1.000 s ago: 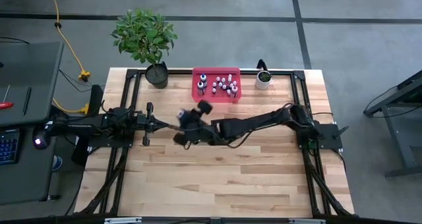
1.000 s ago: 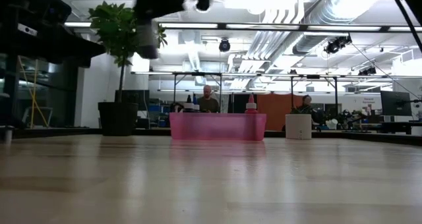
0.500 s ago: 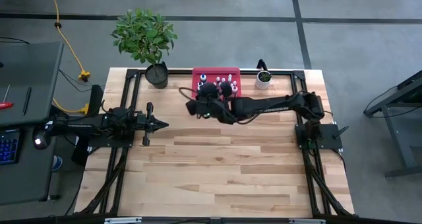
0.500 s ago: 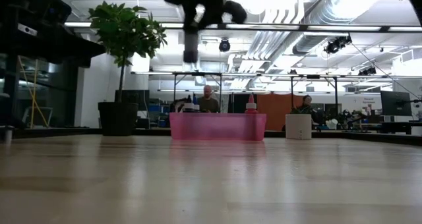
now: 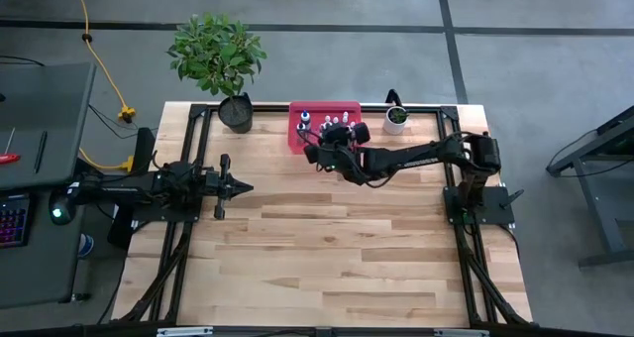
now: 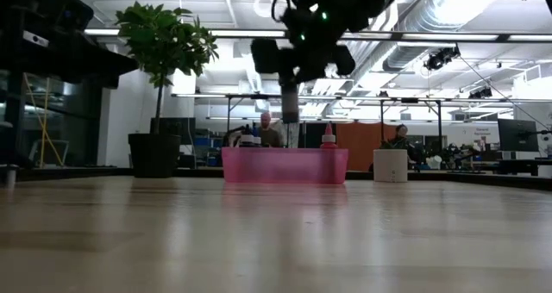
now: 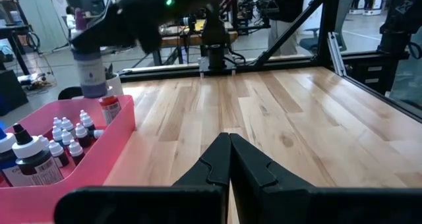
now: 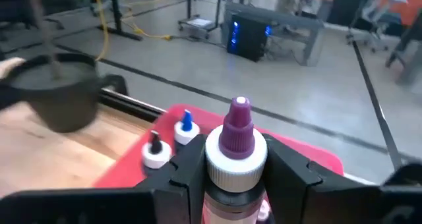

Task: Pick & Place food coloring
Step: Put the large violet food coloring bottle into the red bin

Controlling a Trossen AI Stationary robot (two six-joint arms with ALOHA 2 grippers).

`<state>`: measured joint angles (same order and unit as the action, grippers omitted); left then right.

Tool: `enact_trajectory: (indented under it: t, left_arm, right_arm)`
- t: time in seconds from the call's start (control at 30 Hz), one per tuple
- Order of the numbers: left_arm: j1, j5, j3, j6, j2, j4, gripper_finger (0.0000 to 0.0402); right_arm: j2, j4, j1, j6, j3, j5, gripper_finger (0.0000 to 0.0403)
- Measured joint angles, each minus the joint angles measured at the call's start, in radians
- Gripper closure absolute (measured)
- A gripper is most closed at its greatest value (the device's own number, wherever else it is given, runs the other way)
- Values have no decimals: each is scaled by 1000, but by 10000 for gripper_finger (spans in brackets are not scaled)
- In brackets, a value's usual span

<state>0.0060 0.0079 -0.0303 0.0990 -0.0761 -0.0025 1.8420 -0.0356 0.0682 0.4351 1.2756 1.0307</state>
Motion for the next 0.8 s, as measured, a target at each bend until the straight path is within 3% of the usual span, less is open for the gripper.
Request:
enact_trajectory:
  t: [0.27,0.47,0.8]
  left_arm:
    - [0,0,0,0,0,0,401]
    - [0,0,0,0,0,0,401]
    - [0,0,0,0,0,0,401]
  right_arm:
    - [2,2,86,115,-81,-66,289]
    - [25,8,141,130,-88,-165,289]
    - [94,-27,169,194,-87,-232,289]
